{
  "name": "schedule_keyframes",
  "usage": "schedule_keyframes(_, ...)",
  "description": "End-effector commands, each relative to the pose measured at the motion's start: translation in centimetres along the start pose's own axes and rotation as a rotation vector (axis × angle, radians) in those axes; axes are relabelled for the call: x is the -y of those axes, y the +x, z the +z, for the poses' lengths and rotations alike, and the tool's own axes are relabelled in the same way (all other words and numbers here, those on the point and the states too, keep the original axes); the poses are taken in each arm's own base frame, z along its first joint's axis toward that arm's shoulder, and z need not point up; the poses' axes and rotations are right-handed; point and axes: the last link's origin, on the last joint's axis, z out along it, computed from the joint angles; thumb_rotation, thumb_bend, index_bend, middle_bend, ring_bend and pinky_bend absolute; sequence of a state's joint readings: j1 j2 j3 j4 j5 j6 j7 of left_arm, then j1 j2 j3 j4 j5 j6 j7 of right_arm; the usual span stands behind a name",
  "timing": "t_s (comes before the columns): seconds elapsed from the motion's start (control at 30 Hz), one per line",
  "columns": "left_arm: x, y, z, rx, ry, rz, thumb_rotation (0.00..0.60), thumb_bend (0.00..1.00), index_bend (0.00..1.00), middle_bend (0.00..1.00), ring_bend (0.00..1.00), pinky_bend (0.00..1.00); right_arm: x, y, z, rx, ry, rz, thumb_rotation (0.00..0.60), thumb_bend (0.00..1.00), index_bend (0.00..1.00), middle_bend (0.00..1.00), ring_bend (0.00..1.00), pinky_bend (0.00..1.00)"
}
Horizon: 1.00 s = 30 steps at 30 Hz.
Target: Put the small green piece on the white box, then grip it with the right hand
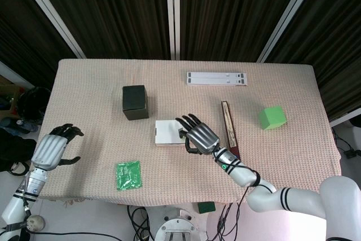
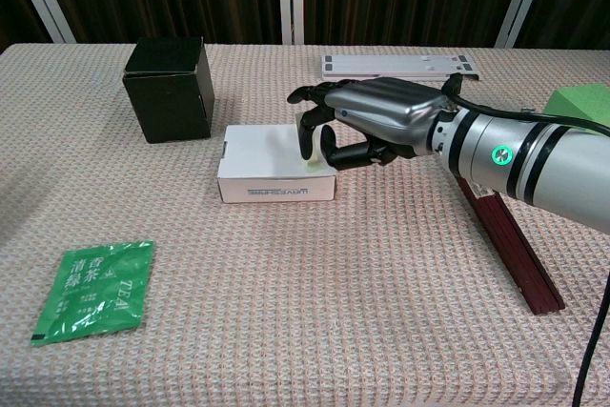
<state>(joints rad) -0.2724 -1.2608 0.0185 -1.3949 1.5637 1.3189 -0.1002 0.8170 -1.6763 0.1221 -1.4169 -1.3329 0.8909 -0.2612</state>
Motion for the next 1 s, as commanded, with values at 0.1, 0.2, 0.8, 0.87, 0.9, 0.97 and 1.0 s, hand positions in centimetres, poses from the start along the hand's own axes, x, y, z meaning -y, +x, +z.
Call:
schedule_keyframes(0.1, 0.0, -0.1, 0.0, 0.012, 0.003, 0.002, 0.600, 0.07, 0.32, 0.27, 0.15, 0.25, -0.2, -0.4, 0.0, 0.014, -0.006, -0.009, 0.209, 0.89, 0.39, 0.00, 0.00, 0.00)
schedule_keyframes(0.2, 0.0, -0.2, 0.0, 0.016, 0.006, 0.002, 0.600, 0.07, 0.32, 0.27, 0.15, 0.25, -0.3, -0.6, 0.1, 0.015, -0.014, -0.005, 0.210, 0.89, 0.39, 0.00, 0.00, 0.00)
schedule_keyframes(0.8, 0.1, 0.1, -0.1, 0.009, 0.008, 0.001, 0.600, 0.07, 0.32, 0.27, 0.15, 0.25, -0.5, -0.2, -0.1, 0.001, -0.009, 0.010, 0.209, 0.89, 0.39, 0.00, 0.00, 0.00)
schedule_keyframes(0.87, 0.0, 0.1, -0.1, 0.007, 0.005, 0.002, 0.600, 0.07, 0.32, 0.27, 0.15, 0.25, -0.4, 0.2, -0.4, -0.015, 0.001, 0.013, 0.209, 0.89, 0.39, 0.00, 0.00, 0.00)
schedule_keyframes(0.9, 0.0, 0.1, -0.1, 0.007, 0.003, 0.004, 0.600, 0.07, 0.32, 0.27, 0.15, 0.25, -0.3, 0.4, -0.7, -0.024, 0.007, 0.015, 0.209, 0.89, 0.39, 0.00, 0.00, 0.00)
schedule_keyframes(0.97, -0.1, 0.1, -0.1, 0.006, 0.001, 0.005, 0.600, 0.07, 0.32, 0.27, 0.15, 0.25, -0.3, 0.7, -1.1, -0.036, 0.013, 0.016, 0.209, 0.89, 0.39, 0.00, 0.00, 0.00)
schedule_keyframes(1.0, -0.2, 0.1, -0.1, 0.005, -0.001, 0.005, 0.600, 0.07, 0.32, 0.27, 0.15, 0.25, -0.3, 0.8, -1.4, -0.042, 0.015, 0.017, 0.210, 0.89, 0.39, 0.00, 0.00, 0.00)
